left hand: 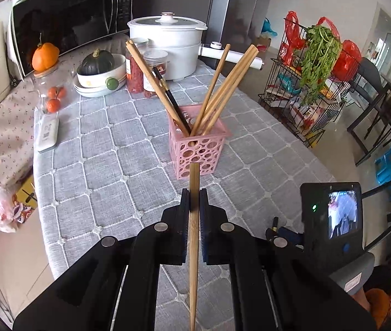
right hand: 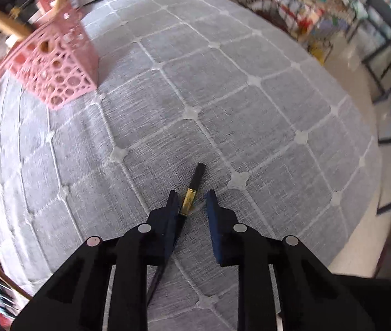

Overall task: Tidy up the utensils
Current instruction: 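Carry the wooden chopstick toward the holder while the right tool grasps the black chopstick, then drop the wooden chopstick into the holder while the right tool carries the black chopstick over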

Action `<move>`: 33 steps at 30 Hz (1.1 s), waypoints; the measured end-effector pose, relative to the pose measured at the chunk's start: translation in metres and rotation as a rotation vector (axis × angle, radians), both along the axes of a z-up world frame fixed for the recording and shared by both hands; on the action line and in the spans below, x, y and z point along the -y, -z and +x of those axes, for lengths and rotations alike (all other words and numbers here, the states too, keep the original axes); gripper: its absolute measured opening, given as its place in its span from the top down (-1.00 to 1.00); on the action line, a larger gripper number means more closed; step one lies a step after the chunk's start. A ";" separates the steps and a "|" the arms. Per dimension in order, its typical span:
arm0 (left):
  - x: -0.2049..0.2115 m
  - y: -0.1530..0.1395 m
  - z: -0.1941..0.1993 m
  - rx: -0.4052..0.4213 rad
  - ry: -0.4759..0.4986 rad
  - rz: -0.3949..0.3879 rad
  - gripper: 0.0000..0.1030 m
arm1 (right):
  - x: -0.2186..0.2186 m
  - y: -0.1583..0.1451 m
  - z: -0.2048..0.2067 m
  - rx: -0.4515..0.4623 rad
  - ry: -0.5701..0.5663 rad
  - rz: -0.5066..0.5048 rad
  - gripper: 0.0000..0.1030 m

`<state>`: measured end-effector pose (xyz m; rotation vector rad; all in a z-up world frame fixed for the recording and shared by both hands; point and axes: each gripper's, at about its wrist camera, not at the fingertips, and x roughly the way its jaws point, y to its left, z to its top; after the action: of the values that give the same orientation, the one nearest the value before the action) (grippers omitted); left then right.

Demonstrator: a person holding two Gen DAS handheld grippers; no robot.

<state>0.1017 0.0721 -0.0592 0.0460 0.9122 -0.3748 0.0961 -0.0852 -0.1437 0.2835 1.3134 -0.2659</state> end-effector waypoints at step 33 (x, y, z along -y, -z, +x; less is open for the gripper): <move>0.028 0.107 0.074 -0.317 -0.151 0.041 0.60 | 0.104 -0.086 -0.054 0.349 -0.054 0.613 0.86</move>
<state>0.1762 0.0443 -0.1657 -0.0462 1.2288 -0.2258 0.0426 -0.1896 -0.0579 0.7745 1.0251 0.2363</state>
